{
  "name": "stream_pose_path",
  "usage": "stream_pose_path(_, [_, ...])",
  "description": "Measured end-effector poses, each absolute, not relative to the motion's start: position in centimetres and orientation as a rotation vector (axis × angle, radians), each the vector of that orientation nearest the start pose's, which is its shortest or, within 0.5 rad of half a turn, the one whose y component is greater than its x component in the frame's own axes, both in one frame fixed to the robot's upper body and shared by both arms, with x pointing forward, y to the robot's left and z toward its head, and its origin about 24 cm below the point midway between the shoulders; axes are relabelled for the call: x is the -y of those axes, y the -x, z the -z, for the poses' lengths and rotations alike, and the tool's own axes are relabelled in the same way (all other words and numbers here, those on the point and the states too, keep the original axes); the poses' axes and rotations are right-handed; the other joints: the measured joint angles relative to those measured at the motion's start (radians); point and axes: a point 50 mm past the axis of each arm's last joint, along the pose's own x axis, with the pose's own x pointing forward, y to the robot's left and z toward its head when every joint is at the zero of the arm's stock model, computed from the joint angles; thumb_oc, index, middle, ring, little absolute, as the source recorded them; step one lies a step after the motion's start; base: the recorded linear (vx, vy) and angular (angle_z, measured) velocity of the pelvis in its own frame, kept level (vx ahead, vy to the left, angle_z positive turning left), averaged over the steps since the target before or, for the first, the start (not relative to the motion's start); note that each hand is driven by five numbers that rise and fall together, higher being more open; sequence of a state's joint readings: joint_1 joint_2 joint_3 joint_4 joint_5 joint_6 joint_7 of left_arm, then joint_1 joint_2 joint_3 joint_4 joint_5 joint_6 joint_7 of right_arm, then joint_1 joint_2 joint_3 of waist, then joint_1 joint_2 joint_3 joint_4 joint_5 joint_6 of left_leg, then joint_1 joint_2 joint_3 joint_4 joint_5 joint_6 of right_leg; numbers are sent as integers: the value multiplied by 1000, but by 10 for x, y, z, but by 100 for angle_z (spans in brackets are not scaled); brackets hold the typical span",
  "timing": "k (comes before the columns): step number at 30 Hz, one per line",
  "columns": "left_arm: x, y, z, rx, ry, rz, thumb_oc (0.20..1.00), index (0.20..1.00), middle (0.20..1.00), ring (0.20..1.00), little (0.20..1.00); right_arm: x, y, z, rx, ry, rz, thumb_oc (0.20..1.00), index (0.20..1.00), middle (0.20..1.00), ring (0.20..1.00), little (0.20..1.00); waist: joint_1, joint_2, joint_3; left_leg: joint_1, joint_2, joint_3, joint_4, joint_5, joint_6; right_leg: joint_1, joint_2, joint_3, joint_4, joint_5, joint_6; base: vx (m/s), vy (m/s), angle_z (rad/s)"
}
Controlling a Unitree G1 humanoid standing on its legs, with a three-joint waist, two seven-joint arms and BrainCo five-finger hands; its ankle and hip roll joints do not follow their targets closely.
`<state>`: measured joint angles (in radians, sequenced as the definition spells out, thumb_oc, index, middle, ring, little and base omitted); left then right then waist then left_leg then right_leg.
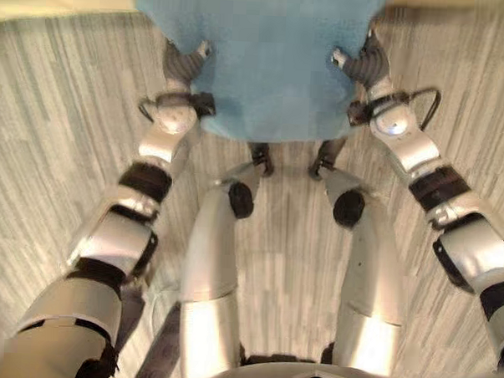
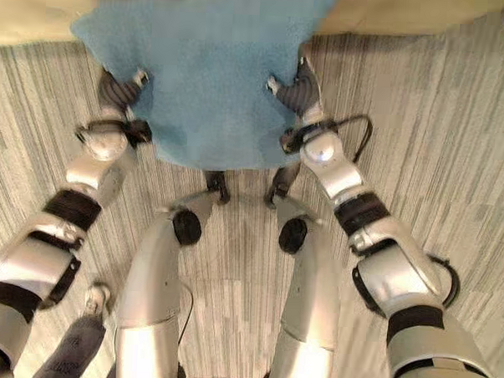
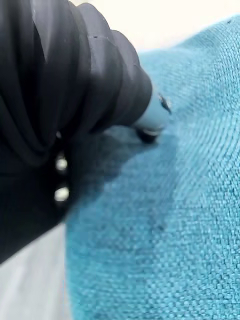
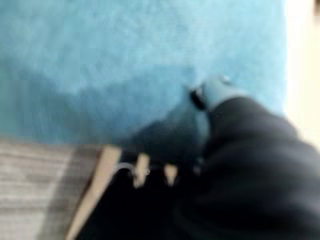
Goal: Pick up all the scattered cushions and arrange them neatly on the sofa.
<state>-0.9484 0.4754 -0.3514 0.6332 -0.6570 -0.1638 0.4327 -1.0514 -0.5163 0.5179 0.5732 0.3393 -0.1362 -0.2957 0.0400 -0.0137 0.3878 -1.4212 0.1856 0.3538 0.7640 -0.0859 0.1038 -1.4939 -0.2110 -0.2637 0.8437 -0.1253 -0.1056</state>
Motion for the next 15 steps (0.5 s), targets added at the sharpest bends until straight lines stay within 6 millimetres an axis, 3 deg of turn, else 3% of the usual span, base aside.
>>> stream_pose_path(1, [-176, -392, -219, 365, 97, -199, 200, 200, 200, 200, 200, 136, -389, -255, 541, 396, -40, 200, 200, 200, 200, 200, -4, 1, 58, 80, -9, 3, -47, 28, -7, 82, 0, -17, -34, 18, -31, -147, -54, 21])
stream_pose_path(2, [-178, -387, -212, 360, 132, -199, 200, 200, 200, 200, 200, 138, -389, -247, 520, 409, -39, 200, 200, 200, 200, 200, -13, -3, 148, 235, -23, 1, -125, 48, -32, 238, 2, -36, -99, 25, -43, -118, -45, 27])
stream_pose_path(3, [-175, -370, -152, 239, 148, -194, 200, 200, 200, 200, 200, 140, -378, -185, 378, 381, -77, 200, 200, 200, 200, 200, -25, -7, -3, 283, -36, -23, -177, 48, -91, 306, 14, -48, -182, 21, -31, -118, -62, 23])
stream_pose_path(4, [-173, -357, -121, 190, 158, -184, 200, 200, 200, 200, 200, 140, -366, -156, 334, 358, -100, 200, 200, 200, 200, 200, -26, -21, -138, 251, -24, -92, -140, 38, -109, 292, 19, -48, -203, 12, -21, -113, -73, 16])
stream_pose_path(5, [-173, -356, -120, 188, 156, -184, 200, 200, 200, 200, 200, 140, -366, -155, 334, 357, -100, 200, 200, 200, 200, 200, -26, -21, -145, 255, -21, -98, -143, 39, -110, 296, 20, -49, -205, 13, -17, -86, -57, -2])
stream_pose_path(6, [-174, -349, -114, 191, 160, -179, 200, 200, 200, 200, 200, 142, -358, -163, 396, 383, -95, 200, 200, 200, 200, 200, -35, 0, -174, 376, 26, -141, -270, 63, -181, 371, 30, -57, -244, 20, 19, -30, -70, -6])
stream_pose_path(9, [-172, -332, -101, 193, 149, -136, 200, 200, 200, 200, 200, 146, -341, -175, 507, 466, -97, 200, 200, 200, 200, 200, -34, 1, -176, 484, 16, -145, -310, 64, -171, 496, 31, -65, -294, 41, 18, 5, -49, 8])
stream_pose_path(10, [-176, -324, -81, 131, 126, -150, 200, 200, 200, 200, 200, 142, -339, -167, 499, 475, -103, 200, 200, 200, 200, 200, -29, 0, -176, 571, 8, -145, -349, 70, -172, 584, 34, -71, -329, 48, 19, 85, -28, 22])
stream_pose_path(11, [-178, -320, -75, 114, 121, -156, 200, 200, 200, 200, 200, 139, -338, -162, 486, 468, -113, 200, 200, 200, 200, 200, -27, -1, -177, 628, 0, -143, -377, 71, -170, 640, 34, -72, -346, 41, 29, 95, -12, 17])
stream_pose_path(13, [-186, -291, -41, 13, 125, -172, 200, 200, 200, 200, 200, 141, -320, -113, 345, 476, -155, 200, 200, 200, 200, 200, -25, -5, -191, 838, -17, -136, -468, 73, -170, 842, 37, -79, -418, 33, 55, 169, -12, 13])
stream_pose_path(15, [-180, -268, -12, -92, 135, -162, 200, 200, 200, 200, 200, 150, -294, -58, 150, 426, -136, 200, 200, 200, 200, 200, -30, -13, -232, 1001, -29, -141, -557, 81, -173, 1015, 53, -81, -479, 28, 87, 140, -27, 20])
